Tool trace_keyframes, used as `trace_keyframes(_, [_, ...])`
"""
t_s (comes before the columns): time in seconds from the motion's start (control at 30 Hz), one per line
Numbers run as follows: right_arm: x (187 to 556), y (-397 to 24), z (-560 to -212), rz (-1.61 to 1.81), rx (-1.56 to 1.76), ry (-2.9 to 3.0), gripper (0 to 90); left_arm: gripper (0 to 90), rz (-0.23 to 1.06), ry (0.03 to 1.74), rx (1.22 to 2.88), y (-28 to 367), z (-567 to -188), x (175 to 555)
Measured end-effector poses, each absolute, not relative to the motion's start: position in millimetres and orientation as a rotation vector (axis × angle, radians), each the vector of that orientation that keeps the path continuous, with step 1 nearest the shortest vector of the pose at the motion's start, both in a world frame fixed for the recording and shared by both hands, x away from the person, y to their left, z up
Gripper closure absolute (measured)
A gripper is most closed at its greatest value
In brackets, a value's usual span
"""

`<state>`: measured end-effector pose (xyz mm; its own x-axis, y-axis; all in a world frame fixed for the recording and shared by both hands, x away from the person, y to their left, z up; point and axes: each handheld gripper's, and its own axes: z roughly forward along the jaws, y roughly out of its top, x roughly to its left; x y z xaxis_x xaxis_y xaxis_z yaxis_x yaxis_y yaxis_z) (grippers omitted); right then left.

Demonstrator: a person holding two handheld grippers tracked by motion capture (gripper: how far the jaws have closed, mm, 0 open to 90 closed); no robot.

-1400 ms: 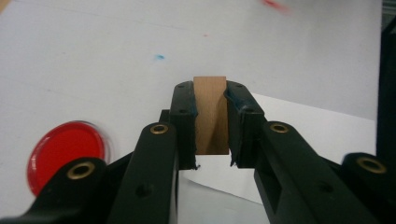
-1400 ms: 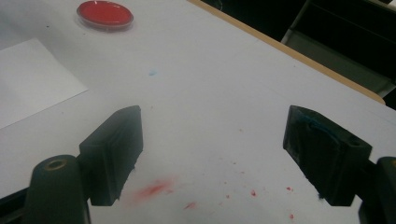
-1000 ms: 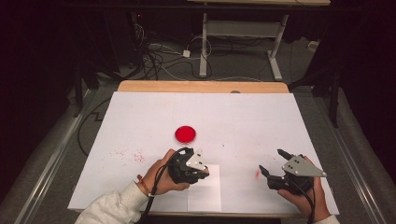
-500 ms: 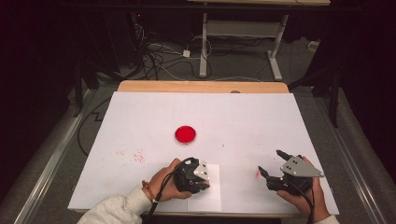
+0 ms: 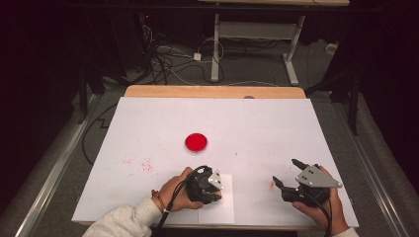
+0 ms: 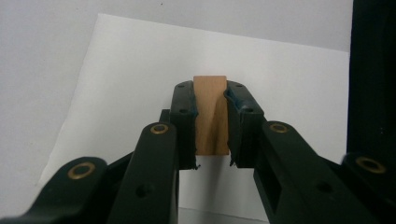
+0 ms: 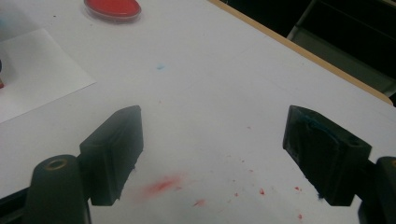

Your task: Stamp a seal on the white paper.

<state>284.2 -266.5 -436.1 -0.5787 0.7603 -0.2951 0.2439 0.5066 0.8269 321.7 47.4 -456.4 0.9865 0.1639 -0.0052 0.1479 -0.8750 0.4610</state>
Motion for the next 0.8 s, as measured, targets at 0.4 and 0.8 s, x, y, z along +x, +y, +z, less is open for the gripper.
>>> trace_keyframes(0.4, [284.6, -265.9, -436.6, 0.999, 0.814, 2.098, 20.2, 73.4, 0.039, 0.218, 2.663, 46.3, -456.5, 322.6])
trace_keyframes(0.8, [284.6, -264.8, -437.0, 0.997, 0.807, 2.110, 20.2, 73.4, 0.020, 0.213, 2.658, 46.8, -457.5, 325.0])
